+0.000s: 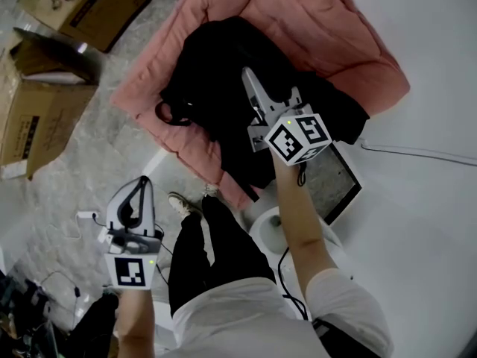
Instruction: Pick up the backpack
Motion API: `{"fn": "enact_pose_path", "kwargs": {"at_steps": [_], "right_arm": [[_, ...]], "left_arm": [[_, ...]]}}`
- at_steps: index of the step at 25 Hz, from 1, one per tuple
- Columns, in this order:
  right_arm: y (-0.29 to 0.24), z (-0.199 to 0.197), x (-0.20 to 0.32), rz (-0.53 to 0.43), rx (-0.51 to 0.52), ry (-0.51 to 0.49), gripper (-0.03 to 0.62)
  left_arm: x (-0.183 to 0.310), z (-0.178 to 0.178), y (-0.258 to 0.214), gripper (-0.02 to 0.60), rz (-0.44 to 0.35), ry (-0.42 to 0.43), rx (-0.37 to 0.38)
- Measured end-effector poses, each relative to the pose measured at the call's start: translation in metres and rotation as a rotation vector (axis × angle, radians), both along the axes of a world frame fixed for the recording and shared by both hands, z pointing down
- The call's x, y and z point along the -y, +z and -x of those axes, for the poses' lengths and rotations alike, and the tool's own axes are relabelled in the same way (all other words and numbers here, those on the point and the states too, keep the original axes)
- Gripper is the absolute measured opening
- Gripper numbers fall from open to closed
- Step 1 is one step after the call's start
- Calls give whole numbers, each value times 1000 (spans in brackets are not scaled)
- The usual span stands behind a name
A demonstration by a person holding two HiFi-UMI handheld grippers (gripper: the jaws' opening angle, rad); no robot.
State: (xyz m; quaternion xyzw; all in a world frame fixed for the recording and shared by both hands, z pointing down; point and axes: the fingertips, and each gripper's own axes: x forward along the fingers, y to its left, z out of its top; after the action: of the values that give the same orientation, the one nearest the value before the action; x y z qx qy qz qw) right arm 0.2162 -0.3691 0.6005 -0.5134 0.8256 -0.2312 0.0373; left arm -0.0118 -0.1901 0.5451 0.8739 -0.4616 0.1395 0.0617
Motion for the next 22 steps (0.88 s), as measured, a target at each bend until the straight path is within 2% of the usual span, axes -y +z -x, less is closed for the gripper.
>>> {"fn": "enact_pose_path", "kwargs": {"at_steps": [9, 16, 19, 22], "right_arm": [[4, 5, 15, -65, 44, 52, 187], [3, 7, 30, -87, 105, 59, 182], [-5, 11, 27, -97, 130, 53, 158], [-4, 8, 22, -83, 94, 47, 89]], "left_arm": [[-5, 14, -3, 15, 9, -38, 21], [-11, 5, -2, 15, 4, -35, 22], [-13, 10, -1, 15, 10, -47, 22], [-13, 9, -3, 15, 3, -53, 8]]}}
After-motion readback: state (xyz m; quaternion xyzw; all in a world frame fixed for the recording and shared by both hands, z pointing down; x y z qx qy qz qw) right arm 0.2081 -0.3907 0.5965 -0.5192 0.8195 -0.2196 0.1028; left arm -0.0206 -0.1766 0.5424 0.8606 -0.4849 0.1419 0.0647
